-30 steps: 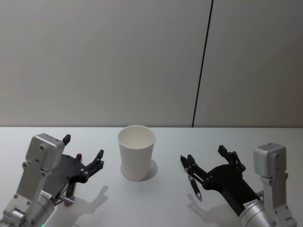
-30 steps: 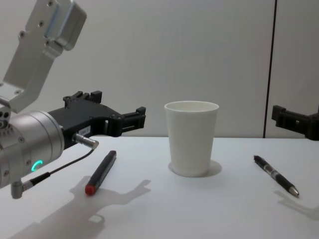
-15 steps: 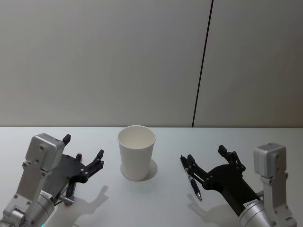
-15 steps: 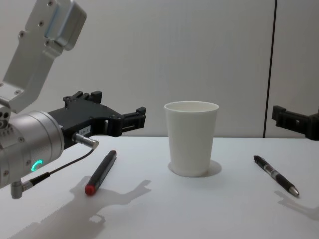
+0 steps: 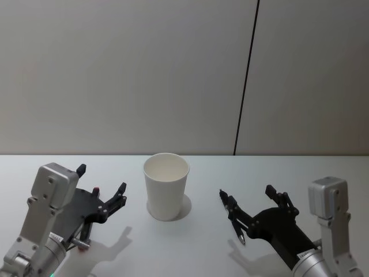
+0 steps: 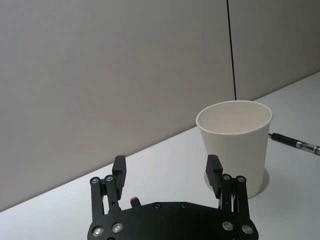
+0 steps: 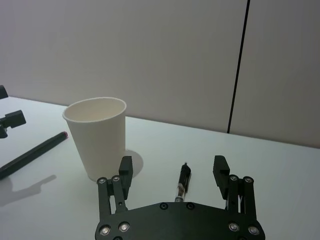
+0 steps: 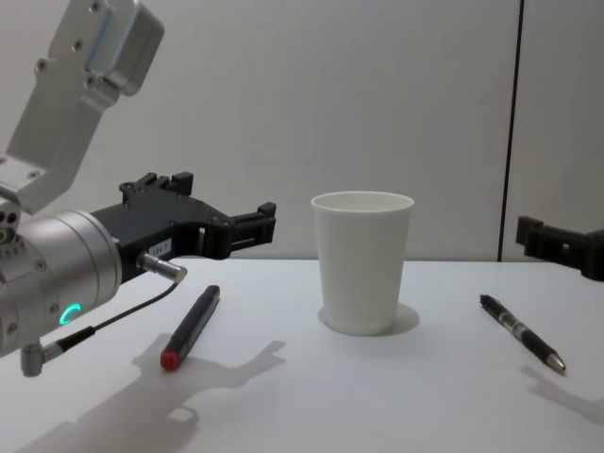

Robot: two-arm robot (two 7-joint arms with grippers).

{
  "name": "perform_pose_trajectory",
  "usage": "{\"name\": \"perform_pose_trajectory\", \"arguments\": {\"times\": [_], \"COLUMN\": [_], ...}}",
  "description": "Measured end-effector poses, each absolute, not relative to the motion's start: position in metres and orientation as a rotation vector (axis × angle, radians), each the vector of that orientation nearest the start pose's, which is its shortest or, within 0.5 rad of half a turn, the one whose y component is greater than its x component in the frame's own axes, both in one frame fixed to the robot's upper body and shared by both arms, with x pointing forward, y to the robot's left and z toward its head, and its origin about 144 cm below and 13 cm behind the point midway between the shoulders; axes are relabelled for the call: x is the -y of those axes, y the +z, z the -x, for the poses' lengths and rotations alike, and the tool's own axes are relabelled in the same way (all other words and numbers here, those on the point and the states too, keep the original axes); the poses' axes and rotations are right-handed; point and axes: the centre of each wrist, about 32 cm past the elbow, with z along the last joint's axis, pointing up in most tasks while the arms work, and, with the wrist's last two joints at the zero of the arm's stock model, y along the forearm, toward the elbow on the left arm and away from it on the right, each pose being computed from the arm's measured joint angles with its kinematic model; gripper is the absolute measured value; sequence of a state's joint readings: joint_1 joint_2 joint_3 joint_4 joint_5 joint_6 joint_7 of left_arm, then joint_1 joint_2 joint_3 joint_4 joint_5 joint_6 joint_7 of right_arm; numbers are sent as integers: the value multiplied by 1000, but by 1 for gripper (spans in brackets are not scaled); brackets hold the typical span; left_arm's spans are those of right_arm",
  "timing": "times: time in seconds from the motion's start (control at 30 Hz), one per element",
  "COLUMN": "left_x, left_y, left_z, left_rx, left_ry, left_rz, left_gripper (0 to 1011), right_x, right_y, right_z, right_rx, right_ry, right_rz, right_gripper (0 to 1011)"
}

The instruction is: Place the pen into the pen holder.

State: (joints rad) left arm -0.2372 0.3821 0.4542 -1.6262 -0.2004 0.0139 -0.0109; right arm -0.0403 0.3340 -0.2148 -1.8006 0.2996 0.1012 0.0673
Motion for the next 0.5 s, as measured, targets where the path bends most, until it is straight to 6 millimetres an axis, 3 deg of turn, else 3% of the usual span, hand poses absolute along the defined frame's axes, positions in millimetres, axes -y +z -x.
{"name": "perform_pose_trajectory", "arguments": {"times": [0.5], "left_x": [-198], "left_y": [1204], "left_z": [-492], "left_rx": [268], "left_ry": [1124], "left_rz": [-61], "left_gripper": [1004], "right_x": [232], "right_y": [1204], "right_z": [-431], "right_rx": [-61], "right_ry": [-1271], "right_rz": [68], "right_gripper": [1001]}}
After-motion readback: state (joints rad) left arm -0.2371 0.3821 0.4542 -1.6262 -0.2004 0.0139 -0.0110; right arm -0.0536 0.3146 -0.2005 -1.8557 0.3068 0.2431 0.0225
